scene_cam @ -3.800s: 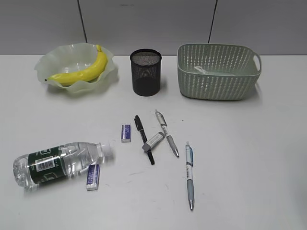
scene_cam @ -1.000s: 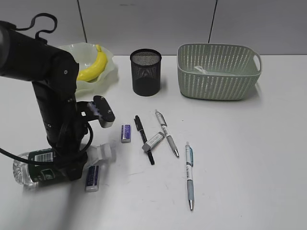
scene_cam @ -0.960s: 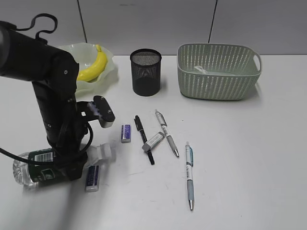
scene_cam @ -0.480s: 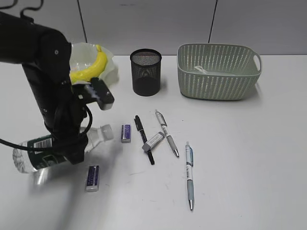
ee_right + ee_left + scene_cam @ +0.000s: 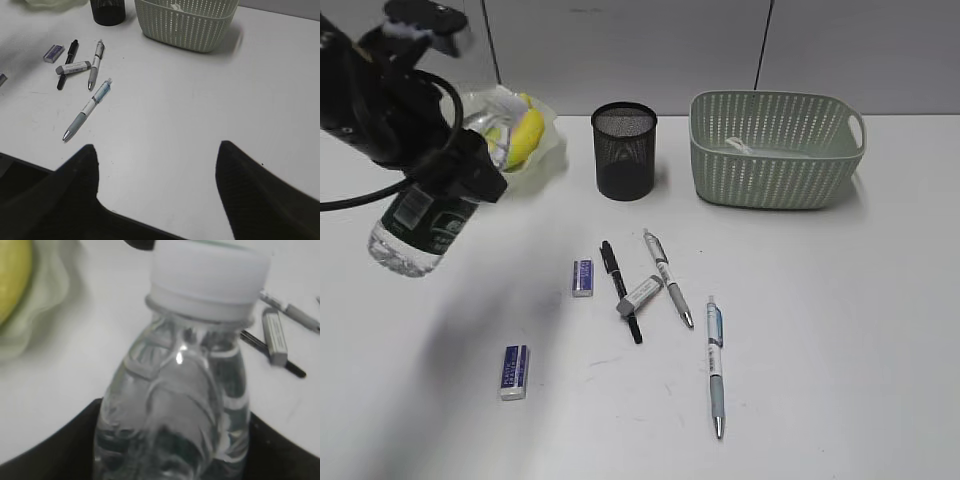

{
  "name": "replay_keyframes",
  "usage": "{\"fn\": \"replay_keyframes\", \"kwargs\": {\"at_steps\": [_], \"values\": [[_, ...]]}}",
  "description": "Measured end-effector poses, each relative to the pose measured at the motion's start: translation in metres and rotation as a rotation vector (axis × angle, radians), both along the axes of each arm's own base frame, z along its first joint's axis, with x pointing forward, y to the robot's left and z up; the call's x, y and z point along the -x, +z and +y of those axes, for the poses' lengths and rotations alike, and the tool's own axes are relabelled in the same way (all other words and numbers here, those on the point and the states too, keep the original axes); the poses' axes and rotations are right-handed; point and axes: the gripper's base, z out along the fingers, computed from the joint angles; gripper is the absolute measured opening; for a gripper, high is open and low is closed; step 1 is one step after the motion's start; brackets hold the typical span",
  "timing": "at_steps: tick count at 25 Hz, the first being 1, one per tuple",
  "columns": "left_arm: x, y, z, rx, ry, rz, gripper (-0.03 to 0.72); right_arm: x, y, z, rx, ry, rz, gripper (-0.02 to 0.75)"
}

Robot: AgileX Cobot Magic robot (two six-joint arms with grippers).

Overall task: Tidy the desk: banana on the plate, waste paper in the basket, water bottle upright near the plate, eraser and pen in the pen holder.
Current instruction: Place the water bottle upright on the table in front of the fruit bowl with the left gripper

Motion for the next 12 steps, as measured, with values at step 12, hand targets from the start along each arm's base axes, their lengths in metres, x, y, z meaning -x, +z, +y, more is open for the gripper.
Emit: {"fn": "replay_keyframes", "kwargs": {"at_steps": [12], "values": [[0.030, -0.047, 0.031, 0.216, 0.392, -0.391, 0.514, 0.000, 0.000, 0.000, 0.000, 0.000, -0.001, 0.573]]}}
